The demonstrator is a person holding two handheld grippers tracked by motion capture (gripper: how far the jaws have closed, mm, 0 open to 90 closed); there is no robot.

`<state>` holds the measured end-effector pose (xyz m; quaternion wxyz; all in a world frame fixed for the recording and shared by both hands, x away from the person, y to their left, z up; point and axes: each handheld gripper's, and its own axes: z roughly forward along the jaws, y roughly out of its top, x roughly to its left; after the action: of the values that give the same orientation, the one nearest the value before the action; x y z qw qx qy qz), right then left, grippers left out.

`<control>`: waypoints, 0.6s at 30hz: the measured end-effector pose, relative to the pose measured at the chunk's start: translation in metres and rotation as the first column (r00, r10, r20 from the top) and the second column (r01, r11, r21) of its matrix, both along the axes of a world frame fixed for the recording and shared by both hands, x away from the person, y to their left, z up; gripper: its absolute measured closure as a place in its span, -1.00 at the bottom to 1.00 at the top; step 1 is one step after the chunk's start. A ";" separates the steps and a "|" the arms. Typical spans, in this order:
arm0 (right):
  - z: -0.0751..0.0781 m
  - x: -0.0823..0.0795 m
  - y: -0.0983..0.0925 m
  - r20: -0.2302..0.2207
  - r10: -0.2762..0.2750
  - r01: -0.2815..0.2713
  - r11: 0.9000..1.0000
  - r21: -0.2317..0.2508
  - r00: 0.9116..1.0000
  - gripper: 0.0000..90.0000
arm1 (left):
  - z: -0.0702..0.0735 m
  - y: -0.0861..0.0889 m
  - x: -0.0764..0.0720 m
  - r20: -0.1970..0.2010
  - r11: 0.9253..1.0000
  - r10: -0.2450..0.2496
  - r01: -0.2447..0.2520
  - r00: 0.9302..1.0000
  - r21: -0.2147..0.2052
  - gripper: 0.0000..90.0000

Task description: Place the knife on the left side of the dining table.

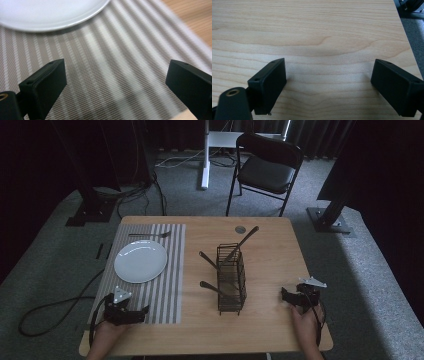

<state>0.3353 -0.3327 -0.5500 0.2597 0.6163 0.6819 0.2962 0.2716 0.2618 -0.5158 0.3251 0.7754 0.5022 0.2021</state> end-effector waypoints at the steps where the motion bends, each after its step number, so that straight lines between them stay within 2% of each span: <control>1: 0.000 0.000 0.000 0.000 0.000 0.000 1.000 0.000 1.000 -0.73 | 0.002 -0.003 0.000 0.003 1.000 -0.013 0.013 1.000 -0.006 -0.92; 3: 0.000 0.000 0.000 0.000 0.000 0.000 1.000 0.000 1.000 -0.73 | 0.007 -0.010 -0.001 0.016 0.999 -0.035 0.035 0.999 -0.004 -0.92; 5: 0.000 0.000 0.000 0.000 0.000 0.000 1.000 0.000 1.000 -0.73 | 0.011 -0.014 -0.001 0.018 0.998 -0.055 0.055 0.998 -0.022 -0.92; 9: 0.000 0.000 0.000 0.000 0.000 0.000 1.000 0.000 1.000 -0.73 | 0.020 -0.022 -0.002 0.042 0.996 -0.081 0.082 0.996 -0.034 -0.91; 12: 0.000 0.000 0.000 0.000 0.000 0.000 1.000 0.000 1.000 -0.73 | 0.026 -0.029 -0.004 0.056 0.994 -0.107 0.108 0.993 -0.026 -0.91; 18: 0.000 0.000 0.000 0.000 0.000 0.000 1.000 0.000 1.000 -0.73 | 0.039 -0.045 -0.010 0.092 0.984 -0.168 0.172 0.981 -0.036 -0.91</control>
<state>0.3353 -0.3327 -0.5499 0.2594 0.6165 0.6818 0.2962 0.2620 0.2164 -0.4769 0.3800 0.7985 0.4232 0.1970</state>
